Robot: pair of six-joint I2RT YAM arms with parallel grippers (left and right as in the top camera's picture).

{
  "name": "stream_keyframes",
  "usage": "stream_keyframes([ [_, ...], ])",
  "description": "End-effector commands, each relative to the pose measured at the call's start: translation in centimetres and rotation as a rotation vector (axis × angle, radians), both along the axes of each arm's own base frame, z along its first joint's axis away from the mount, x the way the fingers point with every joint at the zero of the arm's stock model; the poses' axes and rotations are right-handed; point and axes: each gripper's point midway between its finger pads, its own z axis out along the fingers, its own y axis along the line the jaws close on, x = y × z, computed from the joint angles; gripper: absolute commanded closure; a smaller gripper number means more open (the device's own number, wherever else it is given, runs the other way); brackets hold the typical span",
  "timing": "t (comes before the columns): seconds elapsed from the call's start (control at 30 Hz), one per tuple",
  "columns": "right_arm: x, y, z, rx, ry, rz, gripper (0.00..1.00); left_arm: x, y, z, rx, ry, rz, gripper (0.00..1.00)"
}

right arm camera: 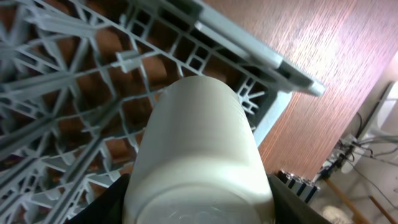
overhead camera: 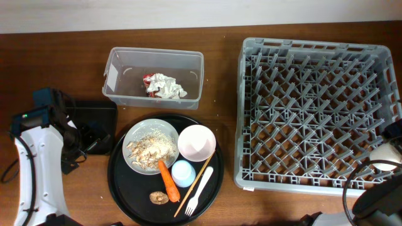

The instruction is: Sort waste into correct bins and load items into the dishwasher rack

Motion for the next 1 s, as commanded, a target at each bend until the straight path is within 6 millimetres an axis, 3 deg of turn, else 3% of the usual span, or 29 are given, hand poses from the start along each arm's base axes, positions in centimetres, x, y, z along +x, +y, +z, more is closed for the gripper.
stream_keyframes([
  [0.0, -0.5, -0.7, -0.3, -0.037, -0.001, -0.032, 0.57, -0.2, 0.2, 0.2, 0.01, -0.009, 0.018, 0.01],
  [0.23, -0.5, -0.6, -2.6, -0.031, -0.002, -0.03, 0.55, -0.2, 0.3, 0.2, 0.014, -0.008, 0.018, 0.01],
  [0.33, 0.4, -0.2, -2.7, -0.004, -0.049, -0.023, 0.26, -0.2, 0.3, 0.2, 0.014, -0.008, 0.018, 0.01],
  [0.4, 1.3, 0.4, -2.7, 0.038, -0.093, 0.008, 0.24, -0.2, 0.3, 0.2, 0.014, -0.008, 0.018, 0.01],
  [0.5, 2.1, 1.1, -1.3, 0.067, -0.141, 0.037, 0.21, -0.2, 0.3, 0.2, 0.014, -0.008, 0.019, 0.01],
  [0.57, 3.8, 2.6, 1.5, 0.108, -0.241, 0.143, 0.21, -0.2, 0.3, 0.2, 0.014, -0.008, 0.018, 0.01],
  [0.67, 6.1, 7.8, 5.4, 0.128, -0.338, 0.404, 0.21, -0.2, 0.3, 0.2, 0.014, -0.008, 0.019, 0.01],
  [0.7, 6.5, 12.4, 6.7, 0.148, -0.335, 0.588, 0.21, -0.2, 0.3, 0.2, 0.014, -0.008, 0.019, 0.01],
  [0.77, 6.4, 16.9, 7.4, 0.177, -0.312, 0.754, 0.21, -0.2, 0.3, 0.2, 0.014, -0.008, 0.018, 0.01],
  [0.83, 6.3, 23.9, 7.7, 0.227, -0.282, 0.994, 0.21, -0.2, 0.3, 0.2, 0.014, -0.008, 0.018, 0.01],
  [0.87, 6.3, 25.8, 7.7, 0.242, -0.274, 1.05, 0.21, -0.2, 0.3, 0.2, 0.014, -0.008, 0.018, 0.01],
  [0.93, 5.7, 32.8, 7.5, 0.285, -0.255, 1.263, 0.21, -0.2, 0.3, 0.2, 0.013, -0.008, 0.018, 0.01],
  [0.97, 5.5, 34.8, 7.3, 0.296, -0.252, 1.314, 0.21, -0.2, 0.3, 0.2, 0.013, -0.007, 0.018, 0.01],
])
